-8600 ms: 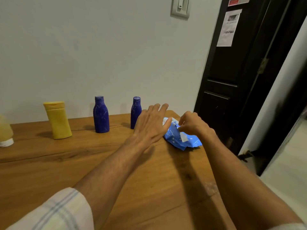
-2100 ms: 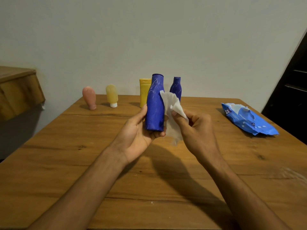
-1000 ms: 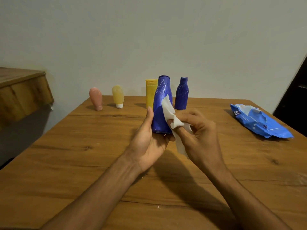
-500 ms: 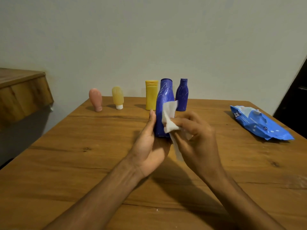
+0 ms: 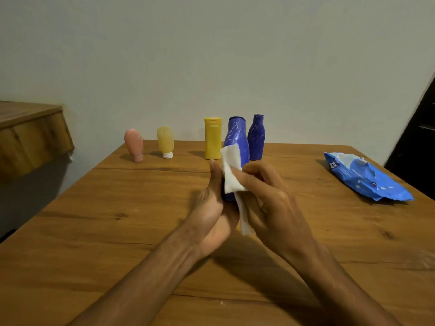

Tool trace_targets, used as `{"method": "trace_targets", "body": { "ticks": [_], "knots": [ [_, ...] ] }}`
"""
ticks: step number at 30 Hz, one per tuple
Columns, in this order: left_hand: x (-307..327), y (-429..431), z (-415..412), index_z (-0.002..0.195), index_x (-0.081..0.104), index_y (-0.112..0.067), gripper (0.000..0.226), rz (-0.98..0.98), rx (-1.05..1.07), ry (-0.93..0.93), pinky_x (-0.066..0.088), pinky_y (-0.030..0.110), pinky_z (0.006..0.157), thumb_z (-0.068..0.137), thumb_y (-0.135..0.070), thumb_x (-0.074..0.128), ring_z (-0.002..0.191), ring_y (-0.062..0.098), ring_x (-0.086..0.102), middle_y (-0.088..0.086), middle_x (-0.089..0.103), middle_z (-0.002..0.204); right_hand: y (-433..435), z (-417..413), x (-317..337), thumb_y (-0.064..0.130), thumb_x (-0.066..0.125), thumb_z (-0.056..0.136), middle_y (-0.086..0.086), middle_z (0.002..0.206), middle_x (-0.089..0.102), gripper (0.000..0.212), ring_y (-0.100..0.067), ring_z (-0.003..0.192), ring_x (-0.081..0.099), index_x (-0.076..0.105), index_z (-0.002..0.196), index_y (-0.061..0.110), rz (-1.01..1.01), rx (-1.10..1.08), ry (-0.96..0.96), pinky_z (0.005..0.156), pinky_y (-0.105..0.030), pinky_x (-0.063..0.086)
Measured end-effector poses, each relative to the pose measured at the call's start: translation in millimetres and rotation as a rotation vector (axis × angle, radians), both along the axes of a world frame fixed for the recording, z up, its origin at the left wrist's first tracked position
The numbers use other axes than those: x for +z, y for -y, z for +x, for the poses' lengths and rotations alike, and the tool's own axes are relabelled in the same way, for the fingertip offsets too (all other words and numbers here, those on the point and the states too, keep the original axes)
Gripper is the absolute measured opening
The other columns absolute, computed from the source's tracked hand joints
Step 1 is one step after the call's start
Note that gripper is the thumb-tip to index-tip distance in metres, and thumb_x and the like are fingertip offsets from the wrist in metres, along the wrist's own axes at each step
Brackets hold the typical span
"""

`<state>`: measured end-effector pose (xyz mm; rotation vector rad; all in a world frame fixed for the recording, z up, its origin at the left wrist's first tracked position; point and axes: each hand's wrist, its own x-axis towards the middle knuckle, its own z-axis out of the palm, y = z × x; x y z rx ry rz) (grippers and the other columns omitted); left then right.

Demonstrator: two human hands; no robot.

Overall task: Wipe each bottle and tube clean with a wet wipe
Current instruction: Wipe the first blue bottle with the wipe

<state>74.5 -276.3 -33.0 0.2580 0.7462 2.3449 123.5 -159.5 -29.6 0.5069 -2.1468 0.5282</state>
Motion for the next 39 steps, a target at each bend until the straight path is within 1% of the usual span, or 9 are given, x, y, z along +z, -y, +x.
{"method": "trace_targets", "body": {
  "ticks": [5,8,12,17,22,27,30,34,39],
  "knots": [
    [-6.3,1.3,-4.6,0.108,0.062,-0.012,0.033,-0.127,0.093,-0.149,0.059,0.025,0.070,0.104,-0.034,0.038,0.080,0.011,0.069,0.005,0.068,0.087,-3.7,0.8,-3.1,0.021,0.049,0.089,0.000,0.116,0.043,0.039,-0.015,0.102,0.049,0.046,0.128,0.015,0.206,-0.025,-0.045,0.077,-0.024,0.053],
    [-6.7,-1.6,-5.1,0.101,0.070,-0.015,0.044,-0.231,0.138,-0.217,0.049,0.032,0.091,0.103,-0.041,0.036,0.092,0.016,0.065,0.005,0.072,0.090,-6.4,-1.2,-3.6,0.021,0.053,0.087,-0.002,0.118,0.040,0.043,-0.017,0.104,0.047,0.045,0.128,0.013,0.170,-0.111,-0.080,0.078,-0.026,0.054],
    [-10.5,0.2,-4.9,0.081,0.081,-0.020,0.051,-0.182,0.098,-0.241,0.044,0.040,0.090,0.105,-0.030,0.037,0.091,0.022,0.061,0.010,0.073,0.085,-4.7,-0.9,-6.6,0.023,0.043,0.087,-0.003,0.119,0.037,0.044,-0.021,0.100,0.051,0.039,0.131,0.015,0.231,-0.087,-0.070,0.073,-0.027,0.055],
    [-8.3,-2.5,-3.8,0.114,0.068,-0.022,0.049,-0.313,0.085,-0.364,0.042,0.033,0.072,0.091,-0.056,0.040,0.081,0.017,0.058,0.010,0.069,0.096,-8.4,-2.2,-5.3,0.021,0.046,0.087,-0.006,0.125,0.036,0.050,-0.024,0.105,0.054,0.037,0.136,0.013,0.145,-0.198,-0.044,0.079,-0.025,0.050],
    [-13.0,-1.1,-7.6,0.096,0.079,-0.024,0.043,-0.190,0.076,-0.263,0.041,0.039,0.084,0.102,-0.044,0.041,0.091,0.023,0.059,0.013,0.069,0.099,-6.1,-2.2,-6.7,0.023,0.048,0.088,-0.004,0.121,0.039,0.044,-0.021,0.105,0.052,0.042,0.131,0.016,0.190,-0.115,-0.050,0.080,-0.024,0.050],
    [-9.0,-2.2,-7.2,0.123,0.066,-0.018,0.056,-0.212,0.003,-0.264,0.040,0.036,0.081,0.091,-0.057,0.042,0.098,0.025,0.056,0.017,0.064,0.116,-10.7,-3.5,-3.3,-0.001,0.060,0.086,-0.010,0.117,0.050,0.045,-0.005,0.106,0.044,0.053,0.130,0.008,-0.117,-0.087,0.014,0.083,-0.017,0.050],
    [-10.5,-3.2,-9.5,0.119,0.069,-0.018,0.055,-0.155,0.006,-0.232,0.040,0.037,0.081,0.089,-0.057,0.045,0.098,0.026,0.057,0.017,0.065,0.116,-7.6,-4.7,-5.8,0.004,0.056,0.087,-0.003,0.115,0.048,0.043,0.000,0.105,0.042,0.053,0.130,0.009,-0.076,-0.049,0.019,0.090,-0.012,0.043],
    [-9.8,-4.1,-6.7,0.134,0.057,-0.015,0.062,-0.148,-0.048,-0.262,0.042,0.030,0.065,0.093,-0.057,0.038,0.085,0.021,0.056,0.016,0.059,0.114,-10.6,-6.8,-1.0,-0.001,0.053,0.091,0.004,0.107,0.049,0.034,0.000,0.102,0.050,0.059,0.122,0.012,-0.372,0.013,0.080,0.082,-0.014,0.047],
    [-7.5,1.8,-9.5,0.133,0.058,-0.017,0.058,-0.134,-0.012,-0.259,0.041,0.038,0.089,0.093,-0.055,0.038,0.098,0.025,0.058,0.017,0.066,0.117,-7.4,-4.4,-1.4,0.001,0.058,0.088,0.013,0.107,0.049,0.034,0.007,0.103,0.048,0.061,0.119,0.013,-0.362,0.067,0.153,0.081,-0.009,0.046]
  ]
}}
